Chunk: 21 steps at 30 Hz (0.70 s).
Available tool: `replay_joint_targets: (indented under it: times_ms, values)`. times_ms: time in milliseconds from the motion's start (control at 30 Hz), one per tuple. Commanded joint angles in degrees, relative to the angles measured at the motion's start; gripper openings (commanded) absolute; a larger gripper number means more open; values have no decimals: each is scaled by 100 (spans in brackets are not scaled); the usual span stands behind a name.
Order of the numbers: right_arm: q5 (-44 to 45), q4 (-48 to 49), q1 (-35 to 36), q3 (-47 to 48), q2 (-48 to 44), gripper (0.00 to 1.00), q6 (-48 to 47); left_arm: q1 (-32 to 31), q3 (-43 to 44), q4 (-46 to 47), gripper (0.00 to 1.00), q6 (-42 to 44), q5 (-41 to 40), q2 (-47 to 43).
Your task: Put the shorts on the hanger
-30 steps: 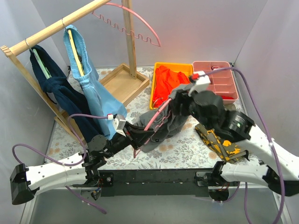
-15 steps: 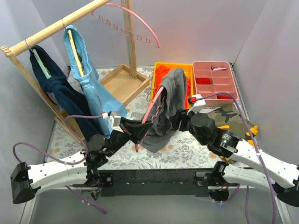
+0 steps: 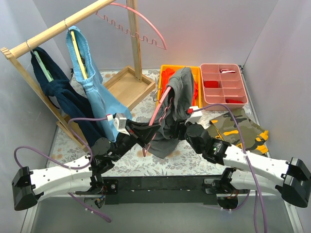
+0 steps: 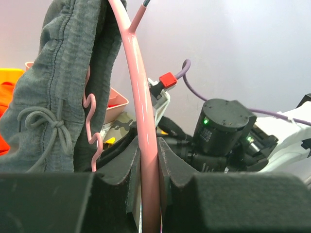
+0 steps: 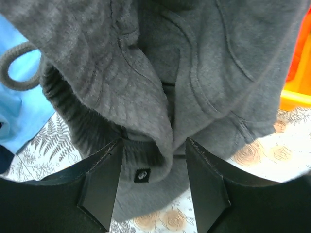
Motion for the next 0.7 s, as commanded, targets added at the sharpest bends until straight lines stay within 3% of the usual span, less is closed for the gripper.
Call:
replay_joint_targets:
  times_ms: [0, 200, 233, 300, 467, 667]
  values:
    - [397, 1103, -5, -98, 308, 56, -4, 20, 461, 1007, 0, 86, -98, -66]
    - [450, 1289, -5, -247, 626, 33, 154, 20, 513, 1393, 0, 42, -194, 31]
    - [328, 1211, 12, -256, 582, 16, 233, 20, 505, 1481, 0, 24, -238, 92]
    - [501, 1079, 161, -291, 363, 3, 530, 20, 426, 1937, 0, 15, -378, 163]
    - [1082, 456, 1092, -248, -138, 1, 1129, 20, 408, 3026, 0, 15, -458, 776]
    - [1970, -688, 2428, 288, 133, 1, 2034, 20, 557, 3967, 0, 94, -528, 1445]
